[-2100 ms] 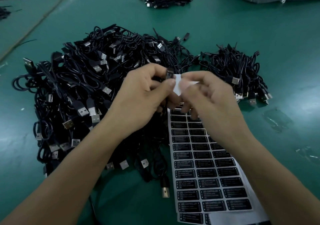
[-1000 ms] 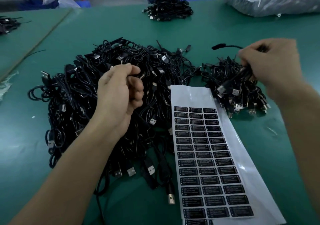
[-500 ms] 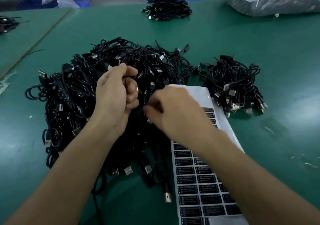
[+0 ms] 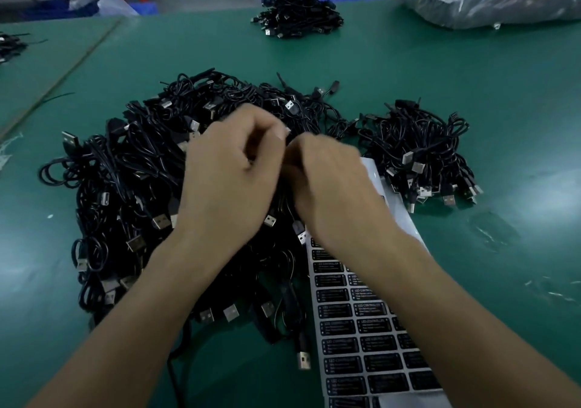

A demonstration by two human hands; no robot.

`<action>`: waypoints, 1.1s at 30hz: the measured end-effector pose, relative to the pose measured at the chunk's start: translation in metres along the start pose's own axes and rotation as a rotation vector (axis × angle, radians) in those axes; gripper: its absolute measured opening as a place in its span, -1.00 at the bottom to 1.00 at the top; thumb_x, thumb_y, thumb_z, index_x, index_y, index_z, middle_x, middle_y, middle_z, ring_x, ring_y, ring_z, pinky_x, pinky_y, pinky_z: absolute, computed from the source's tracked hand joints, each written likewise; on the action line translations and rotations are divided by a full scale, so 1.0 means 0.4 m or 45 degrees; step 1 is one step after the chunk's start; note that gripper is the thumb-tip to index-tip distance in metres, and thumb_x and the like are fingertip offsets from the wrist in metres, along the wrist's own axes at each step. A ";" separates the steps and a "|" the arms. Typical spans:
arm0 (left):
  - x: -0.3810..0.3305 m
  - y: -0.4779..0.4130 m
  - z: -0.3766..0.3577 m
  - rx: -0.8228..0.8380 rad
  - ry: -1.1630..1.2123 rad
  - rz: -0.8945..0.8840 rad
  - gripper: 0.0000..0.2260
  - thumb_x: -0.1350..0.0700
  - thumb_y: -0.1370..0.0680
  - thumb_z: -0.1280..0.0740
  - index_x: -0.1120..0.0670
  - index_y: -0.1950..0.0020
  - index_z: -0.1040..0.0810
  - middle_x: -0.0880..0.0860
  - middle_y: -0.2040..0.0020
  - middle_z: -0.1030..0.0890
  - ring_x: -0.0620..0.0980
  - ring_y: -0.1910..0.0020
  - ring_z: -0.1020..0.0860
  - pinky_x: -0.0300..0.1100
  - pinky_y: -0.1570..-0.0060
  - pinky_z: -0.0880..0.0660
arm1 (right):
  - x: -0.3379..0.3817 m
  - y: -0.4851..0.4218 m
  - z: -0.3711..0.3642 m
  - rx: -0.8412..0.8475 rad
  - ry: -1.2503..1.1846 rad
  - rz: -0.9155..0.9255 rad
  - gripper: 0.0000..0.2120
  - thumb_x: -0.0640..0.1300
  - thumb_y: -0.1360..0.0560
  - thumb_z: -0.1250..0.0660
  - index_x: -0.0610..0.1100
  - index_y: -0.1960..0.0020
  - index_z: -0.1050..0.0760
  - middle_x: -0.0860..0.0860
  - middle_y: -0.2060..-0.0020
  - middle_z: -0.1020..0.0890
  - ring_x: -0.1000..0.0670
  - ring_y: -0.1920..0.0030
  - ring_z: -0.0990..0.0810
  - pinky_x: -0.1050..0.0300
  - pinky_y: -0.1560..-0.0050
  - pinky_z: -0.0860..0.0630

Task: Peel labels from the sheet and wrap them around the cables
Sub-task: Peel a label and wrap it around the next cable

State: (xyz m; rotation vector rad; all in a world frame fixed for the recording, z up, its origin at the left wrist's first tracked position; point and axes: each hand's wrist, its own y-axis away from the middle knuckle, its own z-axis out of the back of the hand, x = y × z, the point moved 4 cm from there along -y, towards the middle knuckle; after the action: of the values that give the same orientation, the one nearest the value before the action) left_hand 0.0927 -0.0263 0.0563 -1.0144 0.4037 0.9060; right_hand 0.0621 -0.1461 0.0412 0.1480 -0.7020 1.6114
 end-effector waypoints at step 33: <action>-0.054 0.008 0.021 0.116 -0.701 -0.365 -0.49 -0.26 -0.65 -0.09 0.01 0.17 -0.68 -0.02 0.20 -0.37 0.02 0.15 -0.35 -0.07 0.05 -0.21 | -0.164 0.049 0.068 -0.275 -1.358 -0.149 -0.90 -0.07 -0.42 -0.47 -0.07 0.10 -0.63 0.02 0.34 -0.66 0.03 0.33 -0.58 0.16 0.25 -0.53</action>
State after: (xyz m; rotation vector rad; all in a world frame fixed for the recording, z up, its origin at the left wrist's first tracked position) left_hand 0.0767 -0.0283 0.0729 -0.6789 -0.1608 0.8560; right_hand 0.0478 -0.2164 0.0244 0.9090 -1.6279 1.2521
